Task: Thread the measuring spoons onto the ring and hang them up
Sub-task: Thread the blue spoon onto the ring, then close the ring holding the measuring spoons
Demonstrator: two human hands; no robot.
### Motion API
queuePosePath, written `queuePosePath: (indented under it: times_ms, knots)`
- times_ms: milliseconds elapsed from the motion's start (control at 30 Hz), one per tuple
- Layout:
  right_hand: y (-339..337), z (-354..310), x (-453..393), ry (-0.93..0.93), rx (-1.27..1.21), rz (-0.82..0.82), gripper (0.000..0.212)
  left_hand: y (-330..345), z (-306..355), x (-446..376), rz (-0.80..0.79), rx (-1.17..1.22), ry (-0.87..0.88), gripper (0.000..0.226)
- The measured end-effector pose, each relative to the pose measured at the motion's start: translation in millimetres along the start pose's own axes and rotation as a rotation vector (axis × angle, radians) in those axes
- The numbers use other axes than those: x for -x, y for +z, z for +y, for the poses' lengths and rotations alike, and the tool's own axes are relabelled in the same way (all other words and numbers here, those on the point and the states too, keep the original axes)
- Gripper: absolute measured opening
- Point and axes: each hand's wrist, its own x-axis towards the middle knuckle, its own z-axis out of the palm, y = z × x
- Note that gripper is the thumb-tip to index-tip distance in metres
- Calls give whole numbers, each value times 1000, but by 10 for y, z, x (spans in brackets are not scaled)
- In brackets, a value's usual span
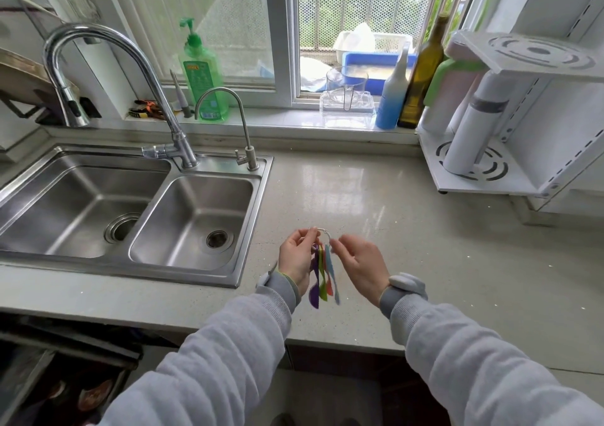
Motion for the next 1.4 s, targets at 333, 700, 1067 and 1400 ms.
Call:
queuePosePath:
  times_ms: [333,700,1067,1400]
  knots:
    - [-181,-110,-109,264,-556,63,8,-47,123,23,-164,-110,49,14]
    - [-288,-202,-121,179,-596,59,2,-22,337,50,-159,-412,163,24]
    - [-402,-203,-127,214,-600,17,8,38,326,110,-164,-444,223,21]
    - [-523,-233,-224,194,-446,-51,8,104,544,88,-243,-730,236,21]
